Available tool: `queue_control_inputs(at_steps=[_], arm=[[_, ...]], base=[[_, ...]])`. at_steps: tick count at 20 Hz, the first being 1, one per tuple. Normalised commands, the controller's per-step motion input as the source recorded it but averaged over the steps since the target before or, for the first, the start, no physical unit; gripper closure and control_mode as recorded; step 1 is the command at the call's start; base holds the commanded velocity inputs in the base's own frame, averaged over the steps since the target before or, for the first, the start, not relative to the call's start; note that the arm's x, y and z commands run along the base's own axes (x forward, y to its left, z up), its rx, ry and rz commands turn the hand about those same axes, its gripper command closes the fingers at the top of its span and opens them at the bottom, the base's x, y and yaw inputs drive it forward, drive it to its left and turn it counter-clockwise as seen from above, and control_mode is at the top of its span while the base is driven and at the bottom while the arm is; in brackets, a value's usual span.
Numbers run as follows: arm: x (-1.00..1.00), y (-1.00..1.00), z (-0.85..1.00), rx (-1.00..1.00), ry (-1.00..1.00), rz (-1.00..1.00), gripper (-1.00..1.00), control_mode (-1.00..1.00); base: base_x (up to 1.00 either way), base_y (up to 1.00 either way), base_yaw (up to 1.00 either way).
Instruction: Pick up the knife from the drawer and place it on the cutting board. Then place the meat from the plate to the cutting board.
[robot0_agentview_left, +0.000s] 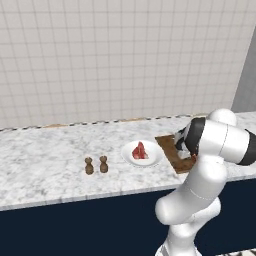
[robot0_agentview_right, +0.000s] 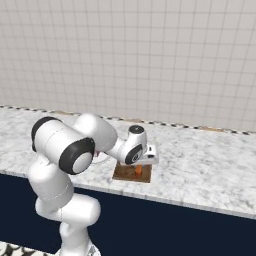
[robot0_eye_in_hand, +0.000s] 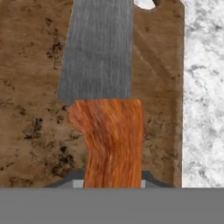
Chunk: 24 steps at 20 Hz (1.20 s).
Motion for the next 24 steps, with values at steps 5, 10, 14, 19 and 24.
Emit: queue_control_inputs(at_steps=[5, 10, 14, 19, 24], arm=[[0.08, -0.02, -0.23, 0.0, -0.02, 0.0, 1.0, -1.0], [0.0, 0.0, -0.04, 0.0, -0.01, 0.0, -1.0, -1.0], [0.0, 0.0, 0.04, 0.0, 0.0, 0.0, -1.0, -1.0], [-0.09, 0.0, 0.36, 0.0, -0.03, 0.0, -1.0, -1.0], [-0.29, 0.36, 0.56, 0.0, -0.06, 0.0, -1.0, -1.0]], base=[[0.0, 0.0, 0.0], [0.0, 0.0, 0.0], [0.0, 0.0, 0.0], [0.0, 0.0, 0.0], [0.0, 0.0, 0.0]])
